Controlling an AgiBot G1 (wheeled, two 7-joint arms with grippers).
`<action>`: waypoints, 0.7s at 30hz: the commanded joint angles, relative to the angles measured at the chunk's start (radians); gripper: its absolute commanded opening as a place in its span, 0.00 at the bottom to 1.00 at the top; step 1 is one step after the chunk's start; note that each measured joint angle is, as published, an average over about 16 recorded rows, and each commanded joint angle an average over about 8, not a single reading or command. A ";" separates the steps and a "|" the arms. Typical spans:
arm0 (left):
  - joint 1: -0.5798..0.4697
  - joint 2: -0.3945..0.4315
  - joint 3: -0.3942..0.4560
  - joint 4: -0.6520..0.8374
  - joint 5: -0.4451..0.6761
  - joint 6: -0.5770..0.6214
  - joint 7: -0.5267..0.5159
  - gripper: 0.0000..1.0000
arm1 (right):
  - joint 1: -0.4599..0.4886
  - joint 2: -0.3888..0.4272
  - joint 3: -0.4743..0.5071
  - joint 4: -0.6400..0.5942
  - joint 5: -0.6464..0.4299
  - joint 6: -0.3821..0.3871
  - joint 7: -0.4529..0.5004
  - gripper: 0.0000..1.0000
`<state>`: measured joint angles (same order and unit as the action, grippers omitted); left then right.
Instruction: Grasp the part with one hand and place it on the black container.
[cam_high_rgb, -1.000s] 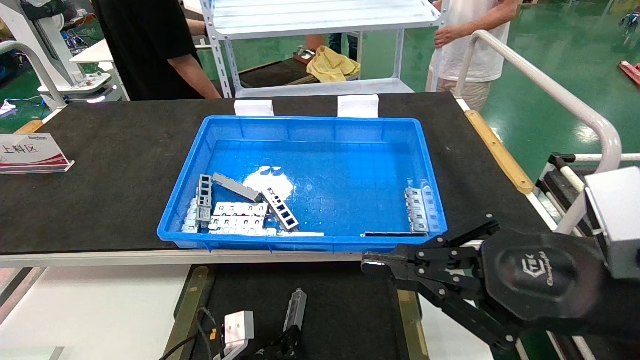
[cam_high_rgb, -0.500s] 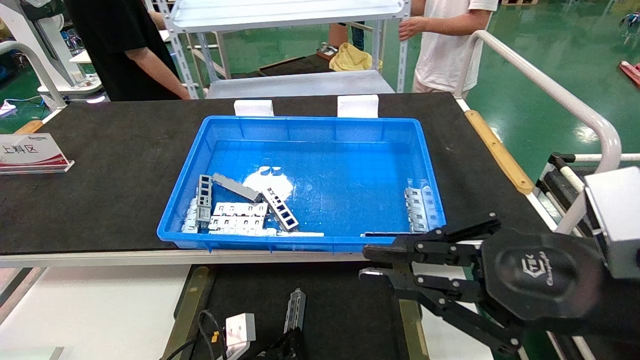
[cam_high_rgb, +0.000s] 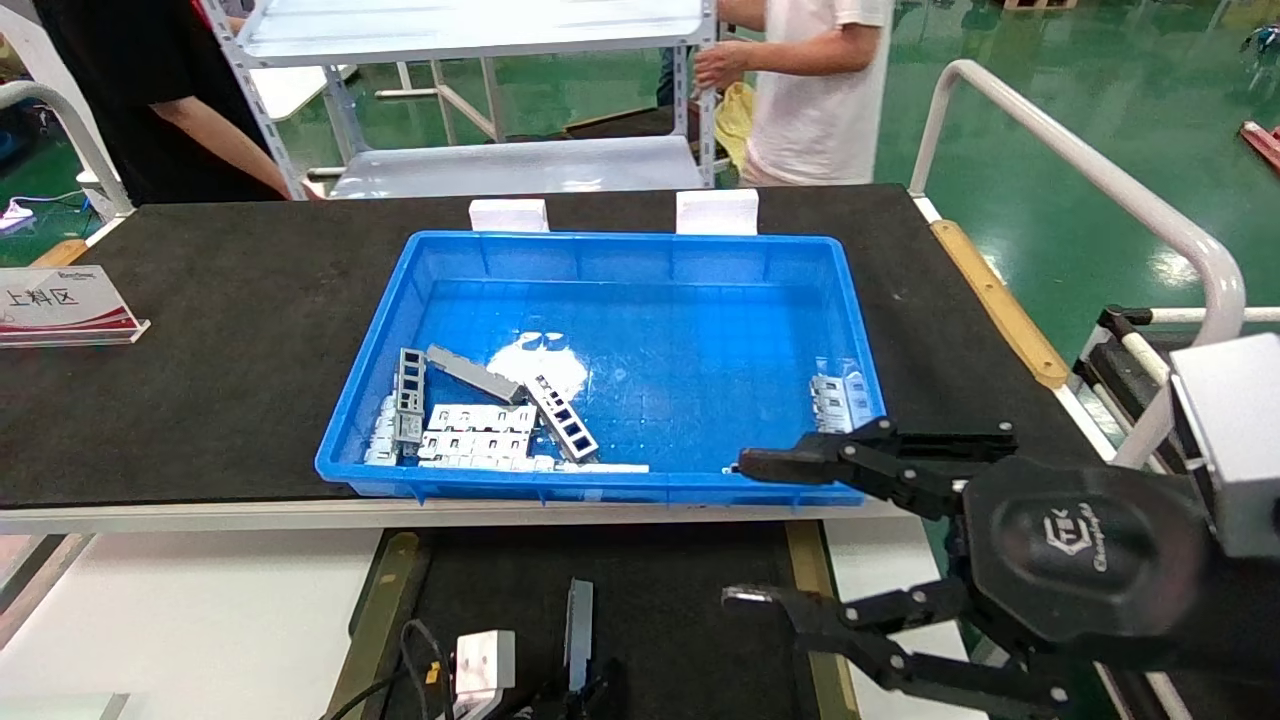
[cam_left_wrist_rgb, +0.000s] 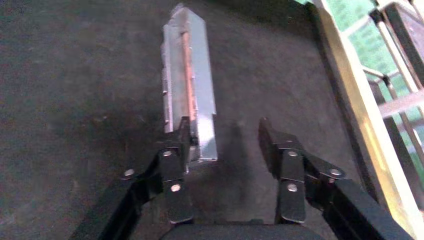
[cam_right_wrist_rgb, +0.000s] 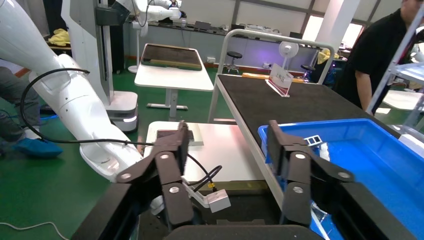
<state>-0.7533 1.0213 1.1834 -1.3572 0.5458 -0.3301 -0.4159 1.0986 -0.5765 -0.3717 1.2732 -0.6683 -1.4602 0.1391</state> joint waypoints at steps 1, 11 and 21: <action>0.001 -0.009 -0.005 -0.002 0.015 0.019 0.001 1.00 | 0.000 0.000 0.000 0.000 0.000 0.000 0.000 1.00; 0.026 -0.081 -0.075 -0.006 0.117 0.185 0.008 1.00 | 0.000 0.000 0.000 0.000 0.000 0.000 0.000 1.00; 0.072 -0.195 -0.210 -0.009 0.195 0.487 0.095 1.00 | 0.000 0.000 0.000 0.000 0.000 0.000 0.000 1.00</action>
<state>-0.6778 0.8247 0.9705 -1.3650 0.7277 0.1558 -0.3124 1.0987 -0.5764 -0.3719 1.2732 -0.6681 -1.4602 0.1390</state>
